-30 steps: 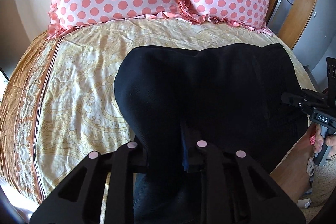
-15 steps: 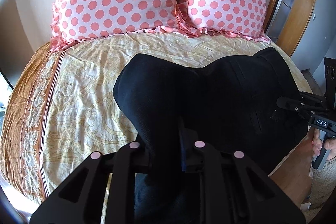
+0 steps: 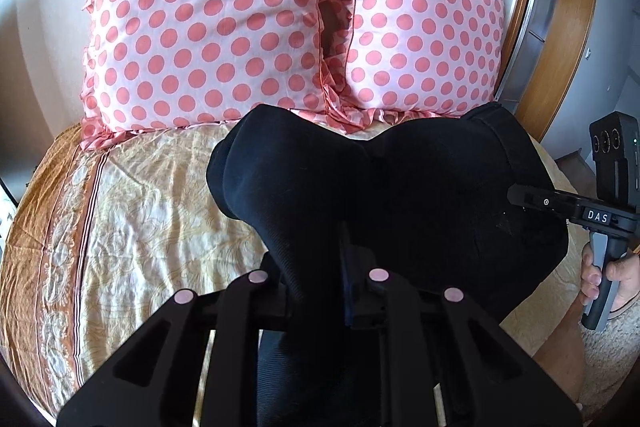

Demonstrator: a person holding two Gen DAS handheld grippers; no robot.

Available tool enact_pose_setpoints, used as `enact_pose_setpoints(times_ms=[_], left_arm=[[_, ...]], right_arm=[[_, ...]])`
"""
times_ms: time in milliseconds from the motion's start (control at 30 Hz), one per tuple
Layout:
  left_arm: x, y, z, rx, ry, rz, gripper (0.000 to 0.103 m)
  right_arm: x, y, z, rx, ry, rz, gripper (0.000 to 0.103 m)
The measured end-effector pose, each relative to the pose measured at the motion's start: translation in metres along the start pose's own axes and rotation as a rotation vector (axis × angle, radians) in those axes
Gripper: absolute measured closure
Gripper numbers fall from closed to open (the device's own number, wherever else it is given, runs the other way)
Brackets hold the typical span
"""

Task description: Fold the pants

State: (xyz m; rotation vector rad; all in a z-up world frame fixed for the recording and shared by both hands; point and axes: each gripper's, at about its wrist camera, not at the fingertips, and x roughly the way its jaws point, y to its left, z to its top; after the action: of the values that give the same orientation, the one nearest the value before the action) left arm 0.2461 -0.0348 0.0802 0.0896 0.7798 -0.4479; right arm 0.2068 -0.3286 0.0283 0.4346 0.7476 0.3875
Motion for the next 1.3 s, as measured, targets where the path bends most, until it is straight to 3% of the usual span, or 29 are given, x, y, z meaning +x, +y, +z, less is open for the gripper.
enact_pose_setpoints(times_ms=[200,367,467,533,600,733,833,933,1033,1167,1233,1300], left_arm=[[0.03,0.006,0.014,-0.008,-0.013,-0.029,0.087],[0.061,0.031,0.0,-0.062,0.025,-0.035,0.086],[0.066,0.04,-0.009,-0.088,0.029,-0.043,0.078],[0.066,0.039,-0.014,-0.072,0.02,-0.003,0.062],[0.063,0.037,-0.016,-0.045,-0.003,0.059,0.047],[0.039,0.037,-0.019,0.004,-0.112,0.245,0.015],[0.02,0.037,-0.019,0.009,-0.169,0.335,0.013],[0.005,0.027,-0.022,0.031,-0.207,0.38,0.01],[-0.002,0.011,-0.027,0.045,-0.216,0.358,0.01],[0.003,-0.008,-0.034,0.034,-0.165,0.243,0.008],[0.019,-0.014,-0.039,0.026,-0.108,0.199,0.007],[0.048,-0.013,-0.046,0.003,0.008,0.165,0.007]], right_arm=[[0.023,-0.025,0.012,0.052,0.018,-0.007,0.072],[0.042,-0.05,0.002,0.103,0.043,-0.055,0.072],[0.045,-0.055,-0.002,0.11,0.042,-0.08,0.066],[0.047,-0.05,-0.004,0.074,0.04,-0.135,0.063],[0.045,-0.045,-0.005,0.043,0.022,-0.19,0.052],[0.027,-0.032,-0.007,-0.041,-0.055,-0.32,0.043],[0.007,-0.014,-0.009,-0.11,-0.132,-0.389,0.043],[-0.003,0.013,-0.017,-0.193,-0.158,-0.373,0.043],[-0.003,0.035,-0.026,-0.252,-0.15,-0.351,0.043],[0.005,0.046,-0.032,-0.249,-0.098,-0.295,0.042],[0.015,0.04,-0.035,-0.217,-0.047,-0.316,0.035],[0.034,0.026,-0.04,-0.142,0.052,-0.319,0.029]])
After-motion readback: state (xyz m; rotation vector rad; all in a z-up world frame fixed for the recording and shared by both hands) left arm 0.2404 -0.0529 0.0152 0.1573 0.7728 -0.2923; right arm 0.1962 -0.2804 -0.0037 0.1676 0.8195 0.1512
